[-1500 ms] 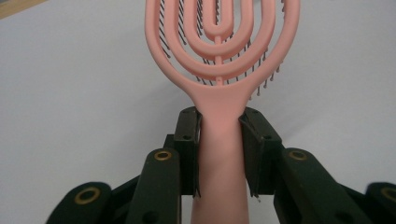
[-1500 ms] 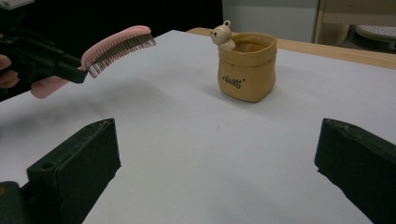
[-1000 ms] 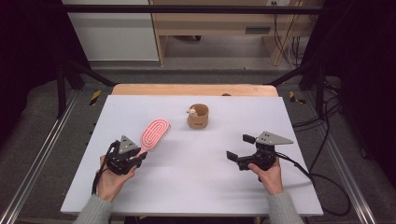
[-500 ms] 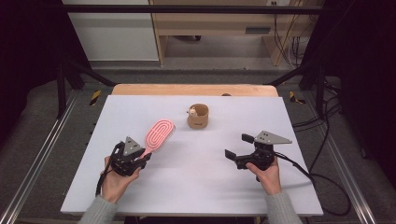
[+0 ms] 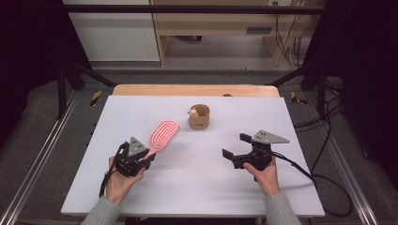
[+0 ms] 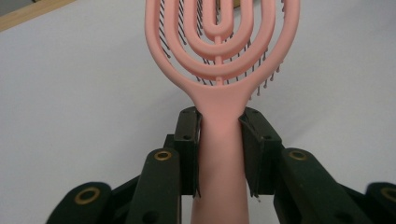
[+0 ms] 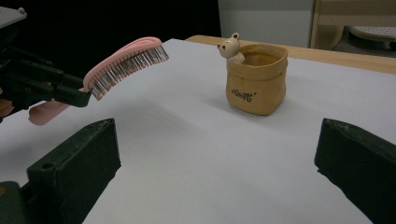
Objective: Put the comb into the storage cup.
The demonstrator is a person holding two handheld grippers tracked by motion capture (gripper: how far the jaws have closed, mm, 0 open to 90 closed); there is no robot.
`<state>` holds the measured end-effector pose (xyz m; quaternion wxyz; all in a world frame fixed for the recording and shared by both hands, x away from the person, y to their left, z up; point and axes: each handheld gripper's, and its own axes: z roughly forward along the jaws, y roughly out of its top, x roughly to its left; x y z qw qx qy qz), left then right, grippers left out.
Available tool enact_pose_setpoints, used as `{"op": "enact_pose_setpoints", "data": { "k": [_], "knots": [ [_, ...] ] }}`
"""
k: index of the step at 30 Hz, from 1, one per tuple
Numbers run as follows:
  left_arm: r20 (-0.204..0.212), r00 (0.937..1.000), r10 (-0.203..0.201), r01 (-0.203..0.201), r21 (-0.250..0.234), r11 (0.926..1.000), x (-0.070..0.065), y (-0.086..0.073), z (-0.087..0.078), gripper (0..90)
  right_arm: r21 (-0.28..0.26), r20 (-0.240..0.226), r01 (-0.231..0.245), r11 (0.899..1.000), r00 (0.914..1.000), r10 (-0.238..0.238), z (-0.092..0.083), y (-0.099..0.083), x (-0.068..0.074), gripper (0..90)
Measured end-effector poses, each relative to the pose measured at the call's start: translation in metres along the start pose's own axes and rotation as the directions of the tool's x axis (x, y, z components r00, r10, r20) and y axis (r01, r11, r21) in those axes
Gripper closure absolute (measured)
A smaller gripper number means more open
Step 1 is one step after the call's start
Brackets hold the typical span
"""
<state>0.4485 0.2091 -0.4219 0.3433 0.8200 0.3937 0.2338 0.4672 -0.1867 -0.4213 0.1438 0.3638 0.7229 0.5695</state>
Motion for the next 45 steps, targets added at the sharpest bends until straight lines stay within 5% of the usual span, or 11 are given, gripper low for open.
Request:
{"op": "enact_pose_setpoints", "data": {
  "k": [28, 45],
  "knots": [
    [-0.010, 0.9999, -0.002, 0.002, -0.036, 0.9993, -0.007, 0.015, 0.003, 69.6, -0.001, -0.023, -0.005, 1.000, 0.9997, 0.005, 0.012, 0.014, 0.012, 0.6],
    [0.006, 0.9999, 0.008, -0.008, -0.064, 0.9979, -0.023, 0.032, 0.010, 69.5, -0.018, -0.037, -0.023, 1.000, 0.9991, 0.022, 0.023, 0.022, 0.017, 0.7]
  ]
}}
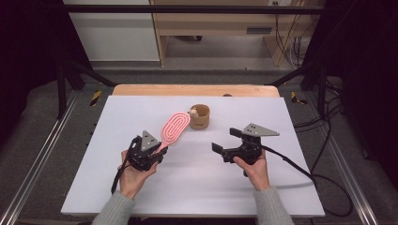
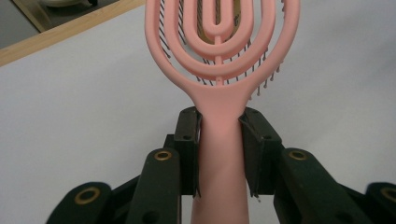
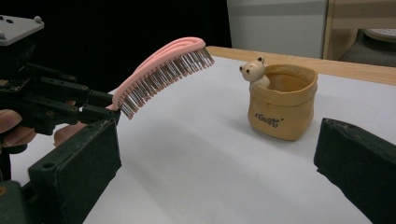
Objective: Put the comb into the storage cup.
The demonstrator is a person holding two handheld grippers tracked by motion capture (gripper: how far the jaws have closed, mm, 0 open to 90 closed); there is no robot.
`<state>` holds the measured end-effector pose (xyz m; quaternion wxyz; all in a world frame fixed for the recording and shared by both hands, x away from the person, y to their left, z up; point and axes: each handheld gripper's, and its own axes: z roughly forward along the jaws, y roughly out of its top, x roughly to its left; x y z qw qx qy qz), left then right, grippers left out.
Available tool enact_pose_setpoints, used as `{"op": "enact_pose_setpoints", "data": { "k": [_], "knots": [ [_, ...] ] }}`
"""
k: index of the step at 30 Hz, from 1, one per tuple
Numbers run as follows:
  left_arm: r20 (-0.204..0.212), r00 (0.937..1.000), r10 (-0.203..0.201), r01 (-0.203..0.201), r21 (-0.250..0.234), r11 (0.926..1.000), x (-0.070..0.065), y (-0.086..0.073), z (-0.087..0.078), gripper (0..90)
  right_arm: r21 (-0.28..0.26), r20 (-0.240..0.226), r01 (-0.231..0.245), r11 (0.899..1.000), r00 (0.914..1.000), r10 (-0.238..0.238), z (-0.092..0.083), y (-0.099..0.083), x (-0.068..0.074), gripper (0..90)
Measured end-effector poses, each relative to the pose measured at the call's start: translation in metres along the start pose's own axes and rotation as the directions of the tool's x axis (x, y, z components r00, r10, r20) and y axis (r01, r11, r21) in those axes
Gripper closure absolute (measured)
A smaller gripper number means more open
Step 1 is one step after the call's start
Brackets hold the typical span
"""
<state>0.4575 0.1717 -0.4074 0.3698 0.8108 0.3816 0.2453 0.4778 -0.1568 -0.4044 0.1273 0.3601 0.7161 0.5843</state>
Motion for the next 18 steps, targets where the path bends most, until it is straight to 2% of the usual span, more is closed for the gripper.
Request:
{"op": "enact_pose_setpoints", "data": {
  "k": [18],
  "knots": [
    [0.014, 0.9997, -0.022, 0.022, -0.020, 0.9996, -0.015, 0.003, 0.009, 69.5, 0.012, -0.015, -0.010, 1.000, 0.9998, 0.010, 0.015, 0.003, 0.008, 0.9]
  ]
}}
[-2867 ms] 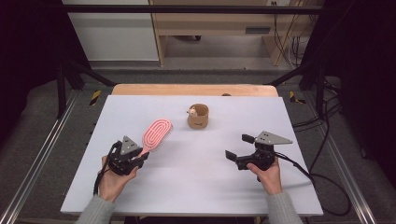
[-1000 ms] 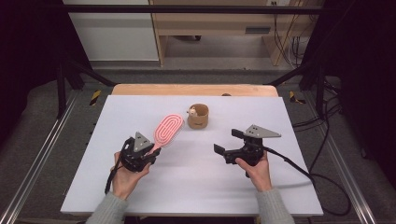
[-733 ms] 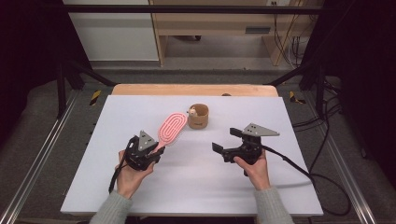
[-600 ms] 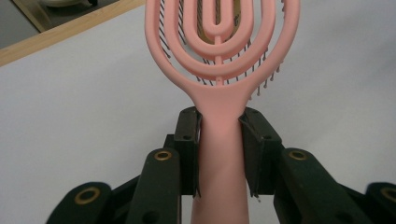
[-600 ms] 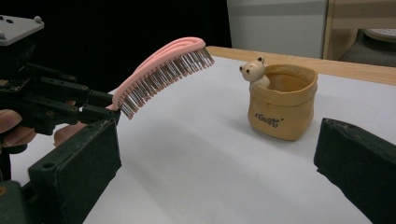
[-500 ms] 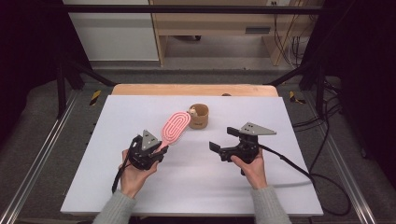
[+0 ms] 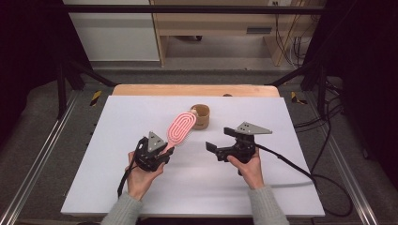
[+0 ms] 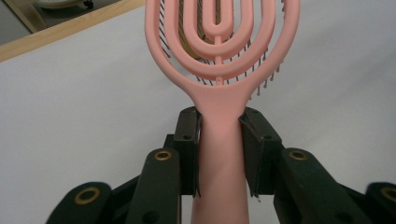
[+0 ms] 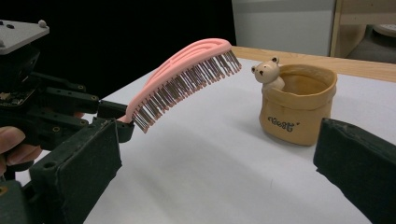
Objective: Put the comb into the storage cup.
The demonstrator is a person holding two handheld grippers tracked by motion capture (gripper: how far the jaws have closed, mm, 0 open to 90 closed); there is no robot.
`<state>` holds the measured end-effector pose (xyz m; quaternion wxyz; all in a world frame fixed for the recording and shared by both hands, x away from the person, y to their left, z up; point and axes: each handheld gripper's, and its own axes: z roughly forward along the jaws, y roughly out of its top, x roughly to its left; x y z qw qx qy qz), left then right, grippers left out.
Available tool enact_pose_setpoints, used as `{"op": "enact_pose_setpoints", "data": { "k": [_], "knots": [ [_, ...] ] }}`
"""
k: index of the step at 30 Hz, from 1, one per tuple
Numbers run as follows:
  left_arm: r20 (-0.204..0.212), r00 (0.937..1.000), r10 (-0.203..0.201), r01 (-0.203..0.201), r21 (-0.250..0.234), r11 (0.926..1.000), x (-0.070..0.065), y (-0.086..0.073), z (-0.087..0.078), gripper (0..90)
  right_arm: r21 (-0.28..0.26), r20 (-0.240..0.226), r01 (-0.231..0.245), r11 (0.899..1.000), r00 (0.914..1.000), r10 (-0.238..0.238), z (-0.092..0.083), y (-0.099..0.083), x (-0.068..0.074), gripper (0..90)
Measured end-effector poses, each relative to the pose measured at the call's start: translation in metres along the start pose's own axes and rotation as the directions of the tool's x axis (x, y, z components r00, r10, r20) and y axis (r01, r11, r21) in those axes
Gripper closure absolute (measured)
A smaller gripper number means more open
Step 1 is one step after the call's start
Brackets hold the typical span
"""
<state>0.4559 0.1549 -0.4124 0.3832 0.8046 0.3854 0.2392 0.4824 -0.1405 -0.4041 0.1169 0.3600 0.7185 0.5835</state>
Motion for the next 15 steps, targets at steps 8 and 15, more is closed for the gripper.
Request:
{"op": "enact_pose_setpoints", "data": {
  "k": [8, 15],
  "knots": [
    [-0.004, 1.0000, -0.002, 0.002, -0.018, 0.9998, -0.009, -0.003, 0.003, 69.5, -0.005, -0.007, -0.021, 1.000, 0.9998, 0.021, 0.004, -0.001, 0.001, 1.3],
    [0.003, 0.9997, -0.024, 0.024, -0.039, 0.9990, -0.012, -0.010, 0.006, 69.5, 0.004, -0.007, -0.038, 0.999, 0.9992, 0.038, 0.008, -0.003, 0.002, 1.5]
  ]
}}
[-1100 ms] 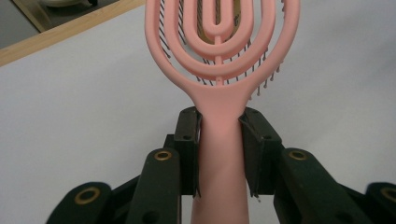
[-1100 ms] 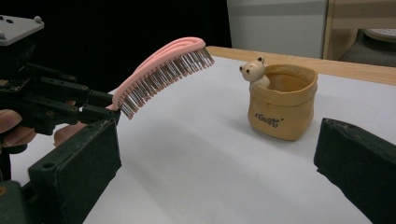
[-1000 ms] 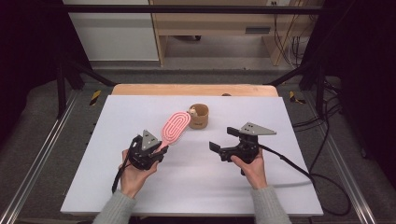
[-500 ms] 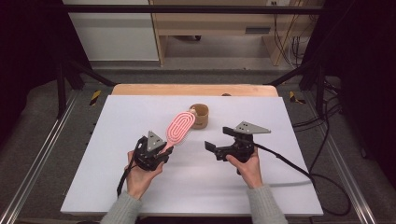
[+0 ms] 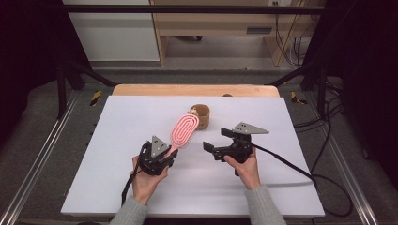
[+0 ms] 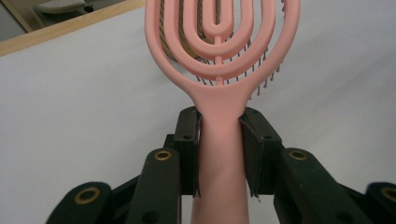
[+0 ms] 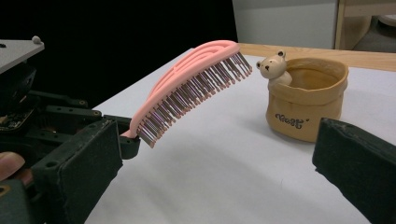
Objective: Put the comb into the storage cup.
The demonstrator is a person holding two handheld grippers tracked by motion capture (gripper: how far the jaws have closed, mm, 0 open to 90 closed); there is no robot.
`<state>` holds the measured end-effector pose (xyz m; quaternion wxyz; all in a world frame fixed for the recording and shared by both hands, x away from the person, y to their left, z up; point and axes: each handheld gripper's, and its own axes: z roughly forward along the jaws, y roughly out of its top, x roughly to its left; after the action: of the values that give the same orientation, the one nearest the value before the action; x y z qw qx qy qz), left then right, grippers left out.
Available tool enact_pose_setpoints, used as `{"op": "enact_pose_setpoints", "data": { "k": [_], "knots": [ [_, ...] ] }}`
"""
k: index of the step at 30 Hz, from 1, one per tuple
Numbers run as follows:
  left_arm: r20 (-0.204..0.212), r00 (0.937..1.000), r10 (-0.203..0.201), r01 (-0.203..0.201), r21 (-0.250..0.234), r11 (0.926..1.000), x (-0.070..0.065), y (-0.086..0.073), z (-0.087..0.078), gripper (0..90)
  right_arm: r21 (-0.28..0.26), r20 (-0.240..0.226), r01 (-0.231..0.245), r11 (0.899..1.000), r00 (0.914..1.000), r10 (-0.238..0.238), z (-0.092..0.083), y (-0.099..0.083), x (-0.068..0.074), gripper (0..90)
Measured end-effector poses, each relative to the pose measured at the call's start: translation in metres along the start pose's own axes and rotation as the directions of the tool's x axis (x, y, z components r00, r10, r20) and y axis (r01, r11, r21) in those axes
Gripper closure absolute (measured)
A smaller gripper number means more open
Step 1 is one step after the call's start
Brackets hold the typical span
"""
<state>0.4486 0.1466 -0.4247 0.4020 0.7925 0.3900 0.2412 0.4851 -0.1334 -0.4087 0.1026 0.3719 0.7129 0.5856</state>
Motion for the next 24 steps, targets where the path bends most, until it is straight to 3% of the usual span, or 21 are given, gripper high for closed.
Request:
{"op": "enact_pose_setpoints", "data": {
  "k": [10, 24],
  "knots": [
    [-0.010, 0.9999, -0.011, 0.011, -0.010, 0.9999, 0.000, -0.005, 0.001, 69.5, 0.028, -0.002, -0.006, 1.000, 1.0000, 0.006, 0.011, 0.001, 0.007, 2.2],
    [-0.005, 1.0000, 0.002, -0.003, -0.028, 0.9996, -0.009, -0.002, 0.004, 69.5, 0.013, -0.008, -0.040, 0.999, 0.9992, 0.040, 0.015, 0.001, 0.007, 2.4]
  ]
}}
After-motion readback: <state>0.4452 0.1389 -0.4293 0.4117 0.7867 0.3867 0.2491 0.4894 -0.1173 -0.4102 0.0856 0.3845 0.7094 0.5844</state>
